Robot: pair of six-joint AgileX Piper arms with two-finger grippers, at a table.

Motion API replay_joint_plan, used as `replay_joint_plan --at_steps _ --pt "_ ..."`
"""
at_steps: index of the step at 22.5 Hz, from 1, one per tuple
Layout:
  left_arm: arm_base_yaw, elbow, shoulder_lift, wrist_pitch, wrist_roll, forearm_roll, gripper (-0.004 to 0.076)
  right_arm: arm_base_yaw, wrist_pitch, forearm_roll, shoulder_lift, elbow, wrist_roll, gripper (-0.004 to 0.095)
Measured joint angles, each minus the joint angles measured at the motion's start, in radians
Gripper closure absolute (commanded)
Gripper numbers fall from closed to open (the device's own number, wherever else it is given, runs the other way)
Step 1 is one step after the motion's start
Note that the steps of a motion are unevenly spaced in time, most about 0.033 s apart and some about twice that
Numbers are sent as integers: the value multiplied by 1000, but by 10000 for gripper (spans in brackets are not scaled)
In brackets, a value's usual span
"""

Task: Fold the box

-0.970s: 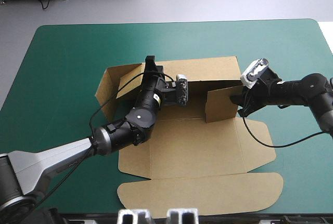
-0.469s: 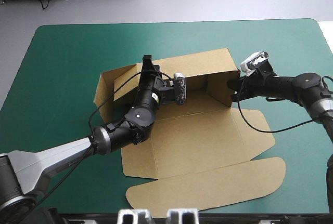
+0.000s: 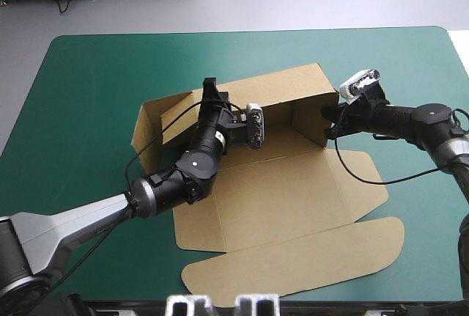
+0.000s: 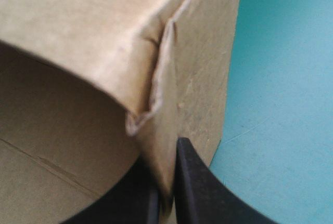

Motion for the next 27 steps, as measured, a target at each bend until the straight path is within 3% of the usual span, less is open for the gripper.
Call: replay_joint_plan --at_steps 3,4,5,6,8,17,21,24,27 --pt "0 0 0 -5 -12 10 642 0 6 -9 0 0 8 917" --pt "0 0 0 -11 -14 10 541 0 6 -13 0 0 12 915" --pt "0 1 0 -25 -15 10 494 0 6 -21 0 0 24 915" --pt "0 1 0 -33 -16 10 379 0 6 -25 0 0 28 915" --pt "-2 3 2 -58 -16 12 294 0 9 -34 0 -1 33 915" --pt "-78 3 3 -70 -348 157 294 0 27 -37 0 -2 45 915" --pt "-176 -12 0 -45 -393 171 295 0 45 -47 -1 -2 52 915" --pt "-232 -21 0 -22 -421 171 335 0 45 -47 -1 -2 55 915" --pt "-286 -39 -6 -4 -467 171 431 0 45 -48 -1 -2 58 915"
